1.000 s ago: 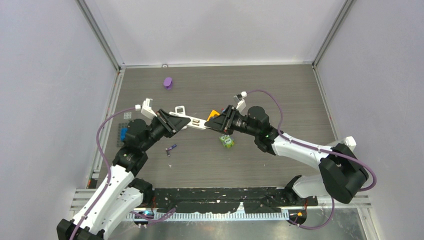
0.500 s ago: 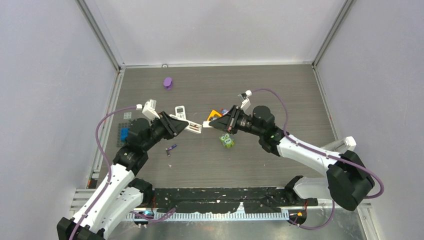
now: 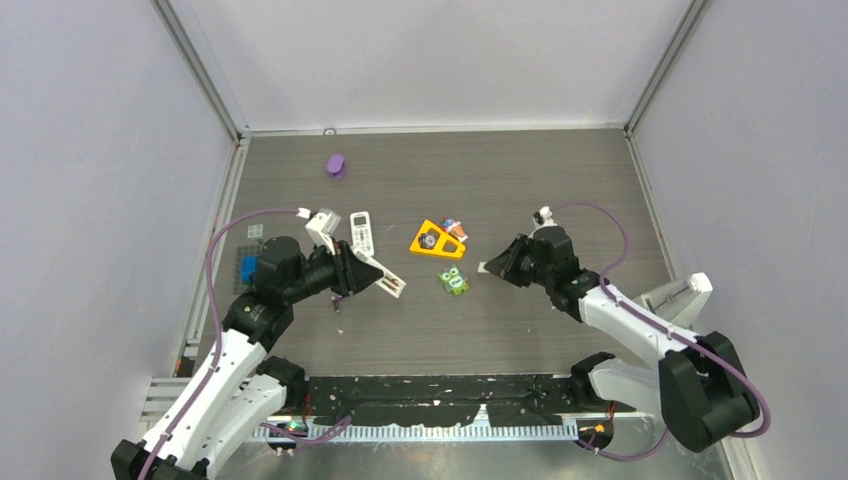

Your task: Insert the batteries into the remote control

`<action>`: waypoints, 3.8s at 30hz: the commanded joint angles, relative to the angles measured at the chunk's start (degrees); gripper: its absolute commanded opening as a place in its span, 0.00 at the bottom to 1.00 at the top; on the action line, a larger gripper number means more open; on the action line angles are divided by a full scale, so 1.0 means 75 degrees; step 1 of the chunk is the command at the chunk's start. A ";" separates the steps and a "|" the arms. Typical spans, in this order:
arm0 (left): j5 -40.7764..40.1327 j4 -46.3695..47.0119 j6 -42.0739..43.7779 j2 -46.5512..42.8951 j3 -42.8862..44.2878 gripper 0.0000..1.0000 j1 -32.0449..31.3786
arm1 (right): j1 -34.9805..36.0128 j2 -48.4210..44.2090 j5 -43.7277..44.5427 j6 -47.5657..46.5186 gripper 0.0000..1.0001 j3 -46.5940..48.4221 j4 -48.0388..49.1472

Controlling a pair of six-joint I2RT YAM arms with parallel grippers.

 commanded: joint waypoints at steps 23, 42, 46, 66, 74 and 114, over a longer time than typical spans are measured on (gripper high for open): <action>0.2722 -0.0102 0.0614 0.0171 0.0915 0.00 -0.0008 | 0.1678 -0.1890 -0.2053 -0.3072 0.83 0.1586 -0.0242; 0.3934 0.0380 0.0157 -0.0708 0.0749 0.00 -0.0032 | 0.4630 0.0607 -0.3669 -0.5276 0.83 0.3850 -0.0551; 0.3882 0.0562 0.0000 -0.0887 0.0669 0.00 -0.0034 | 0.4667 0.0991 -0.3727 -0.5147 0.60 0.3993 -0.0497; 0.1187 0.2495 -0.2778 -0.1767 0.0676 0.00 -0.0020 | 0.4552 0.1217 -0.3714 -0.1750 0.07 0.3438 0.3003; -0.0087 0.1077 -0.1693 -0.1714 0.1100 0.00 -0.0026 | 0.4316 0.1246 -0.3354 -0.1858 0.78 0.3458 0.2574; -0.7187 -0.3855 -0.0749 -0.3326 0.2765 0.00 -0.0020 | 0.6049 0.8085 0.3275 -0.2472 0.63 0.9571 -0.2810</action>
